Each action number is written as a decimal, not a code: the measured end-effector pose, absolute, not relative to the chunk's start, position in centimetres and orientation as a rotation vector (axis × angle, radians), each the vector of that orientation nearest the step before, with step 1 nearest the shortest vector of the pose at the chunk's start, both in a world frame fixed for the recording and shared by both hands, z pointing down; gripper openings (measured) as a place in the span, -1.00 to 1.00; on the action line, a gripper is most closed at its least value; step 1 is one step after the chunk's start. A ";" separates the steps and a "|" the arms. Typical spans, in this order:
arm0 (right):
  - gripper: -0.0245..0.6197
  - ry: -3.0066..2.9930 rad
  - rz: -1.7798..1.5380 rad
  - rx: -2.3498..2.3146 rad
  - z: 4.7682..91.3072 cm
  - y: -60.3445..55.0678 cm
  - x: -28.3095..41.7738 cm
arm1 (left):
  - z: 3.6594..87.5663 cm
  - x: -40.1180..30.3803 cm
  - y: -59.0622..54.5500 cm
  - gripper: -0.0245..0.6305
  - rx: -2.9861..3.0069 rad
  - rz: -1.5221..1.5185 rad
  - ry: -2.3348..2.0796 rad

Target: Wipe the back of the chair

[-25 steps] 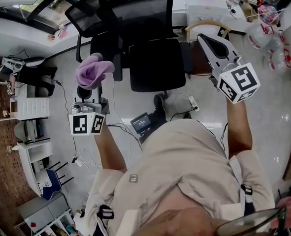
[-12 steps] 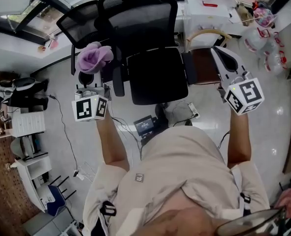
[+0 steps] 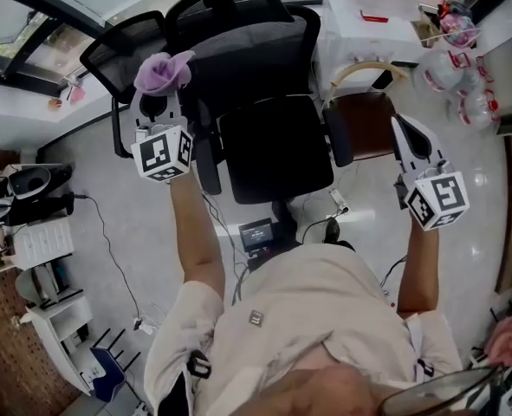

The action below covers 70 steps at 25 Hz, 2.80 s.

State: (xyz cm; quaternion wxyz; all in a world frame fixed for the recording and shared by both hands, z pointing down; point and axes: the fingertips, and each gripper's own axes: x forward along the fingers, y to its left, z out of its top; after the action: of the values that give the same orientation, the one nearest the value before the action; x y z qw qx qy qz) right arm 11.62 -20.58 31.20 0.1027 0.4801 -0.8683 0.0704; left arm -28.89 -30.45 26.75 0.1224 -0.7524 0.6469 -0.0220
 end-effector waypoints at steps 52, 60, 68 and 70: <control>-0.93 -2.268 0.561 1.411 52.1 -26.6 9.1 | 37.9 -31.6 -48.7 -0.71 -2.073 0.016 2.104; -0.94 -2.229 0.562 1.445 52.2 -25.6 10.0 | 43.4 -21.9 -51.7 -0.71 -2.307 0.046 1.935; -0.94 -2.142 0.606 1.513 53.8 -23.6 13.7 | 44.7 -8.3 -51.4 -0.71 -2.505 0.244 1.751; -0.94 -2.144 0.610 1.510 54.1 -23.5 13.7 | 44.8 -8.8 -51.3 -0.71 -2.491 0.244 1.751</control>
State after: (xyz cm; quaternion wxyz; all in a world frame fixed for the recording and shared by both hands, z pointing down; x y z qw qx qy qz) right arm 13.66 -23.53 54.11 0.2228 0.5469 -0.7762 0.2207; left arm -8.76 -51.30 44.81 0.0436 -0.8146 0.5728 0.0798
